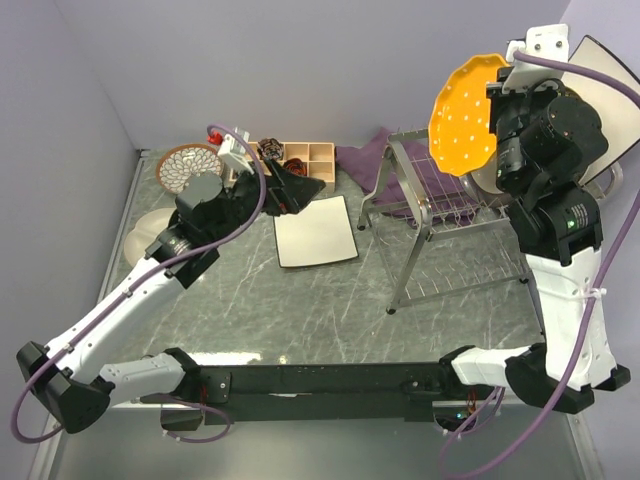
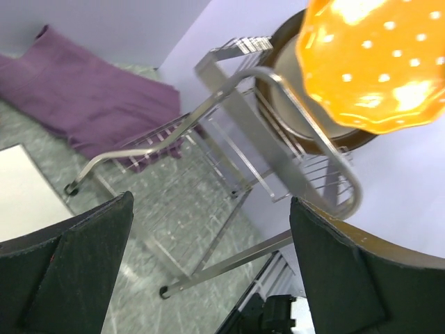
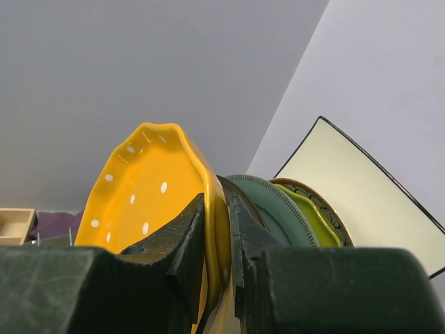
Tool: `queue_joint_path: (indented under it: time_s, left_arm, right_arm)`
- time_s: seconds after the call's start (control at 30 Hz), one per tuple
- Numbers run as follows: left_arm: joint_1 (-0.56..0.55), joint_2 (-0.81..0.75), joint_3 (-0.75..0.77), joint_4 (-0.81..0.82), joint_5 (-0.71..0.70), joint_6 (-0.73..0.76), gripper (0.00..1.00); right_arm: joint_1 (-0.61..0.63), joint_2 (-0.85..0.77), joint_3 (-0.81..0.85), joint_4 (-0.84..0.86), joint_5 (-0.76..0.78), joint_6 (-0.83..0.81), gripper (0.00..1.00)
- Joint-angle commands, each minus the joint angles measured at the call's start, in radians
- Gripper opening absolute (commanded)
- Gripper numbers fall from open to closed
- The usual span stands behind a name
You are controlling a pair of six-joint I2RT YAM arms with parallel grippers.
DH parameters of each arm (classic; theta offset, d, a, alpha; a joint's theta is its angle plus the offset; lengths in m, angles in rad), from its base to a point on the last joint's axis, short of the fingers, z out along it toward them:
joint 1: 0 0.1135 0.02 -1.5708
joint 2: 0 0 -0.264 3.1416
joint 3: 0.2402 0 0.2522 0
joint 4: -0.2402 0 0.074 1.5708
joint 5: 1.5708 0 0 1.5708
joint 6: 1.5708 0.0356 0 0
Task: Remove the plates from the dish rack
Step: Unload the plate from the dish rack.
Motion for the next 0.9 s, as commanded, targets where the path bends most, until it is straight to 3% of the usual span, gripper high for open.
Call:
queue_joint_path:
  time_s: [0.0, 0.37, 0.87]
  left_arm:
    - [0.001, 0.042, 0.099, 0.1, 0.079, -0.008, 0.99]
    - [0.019, 0.246, 0.266, 0.222, 0.182, -0.091, 0.99]
    - [0.025, 0.347, 0.254, 0.472, 0.225, -0.176, 0.99]
  right_arm:
    - [0.005, 0.013, 0.118, 0.114, -0.004, 0.05, 0.0]
    - [0.004, 0.067, 0.245, 0.065, -0.057, 0.125, 0.0]
    - [0.005, 0.038, 0.225, 0.047, -0.238, 0.34, 0.0]
